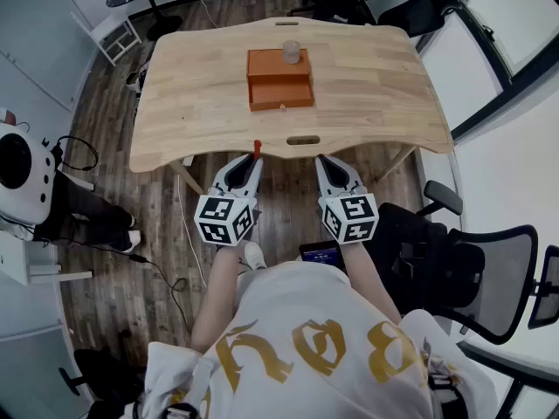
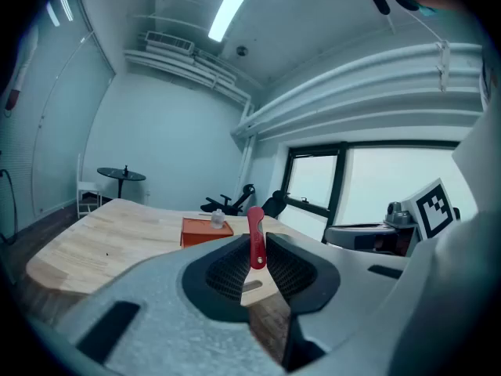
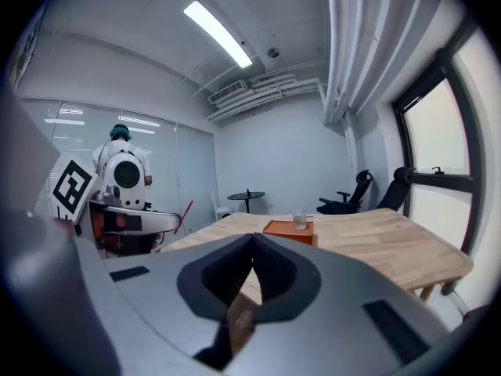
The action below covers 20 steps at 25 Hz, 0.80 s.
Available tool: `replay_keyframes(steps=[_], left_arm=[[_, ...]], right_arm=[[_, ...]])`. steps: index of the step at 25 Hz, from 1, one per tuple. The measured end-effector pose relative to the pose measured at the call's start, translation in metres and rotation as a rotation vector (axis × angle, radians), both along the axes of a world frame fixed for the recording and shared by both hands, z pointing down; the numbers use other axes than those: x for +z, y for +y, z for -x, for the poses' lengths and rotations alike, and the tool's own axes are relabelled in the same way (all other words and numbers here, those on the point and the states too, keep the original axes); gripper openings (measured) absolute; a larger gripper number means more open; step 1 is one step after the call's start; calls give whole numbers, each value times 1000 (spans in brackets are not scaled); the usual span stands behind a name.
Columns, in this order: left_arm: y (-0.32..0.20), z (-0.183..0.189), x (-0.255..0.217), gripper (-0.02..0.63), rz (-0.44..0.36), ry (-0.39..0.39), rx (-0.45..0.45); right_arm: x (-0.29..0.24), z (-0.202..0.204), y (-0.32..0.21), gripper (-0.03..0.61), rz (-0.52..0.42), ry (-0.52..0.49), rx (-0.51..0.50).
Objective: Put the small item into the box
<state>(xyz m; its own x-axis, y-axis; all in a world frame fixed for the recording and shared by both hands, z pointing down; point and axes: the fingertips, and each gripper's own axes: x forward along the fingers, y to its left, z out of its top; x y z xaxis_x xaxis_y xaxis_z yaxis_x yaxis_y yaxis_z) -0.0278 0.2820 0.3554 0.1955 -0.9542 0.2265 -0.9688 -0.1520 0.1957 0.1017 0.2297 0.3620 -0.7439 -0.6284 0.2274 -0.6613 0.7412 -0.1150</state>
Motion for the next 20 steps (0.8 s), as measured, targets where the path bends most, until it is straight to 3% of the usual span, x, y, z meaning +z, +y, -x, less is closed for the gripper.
replay_keyframes(steps=[11,15,20], left_arm=[[9,-27,0,60,0,-13,-24],[21,-25,7,60,13,5,-74],[14,-22,11,60,20,7,-108]], right_arm=[[-1,-32,2,12,-9,-5,-31],[2,-41,7,12,18,-65,-64],[9,-49,-2,12,21,-51,-59]])
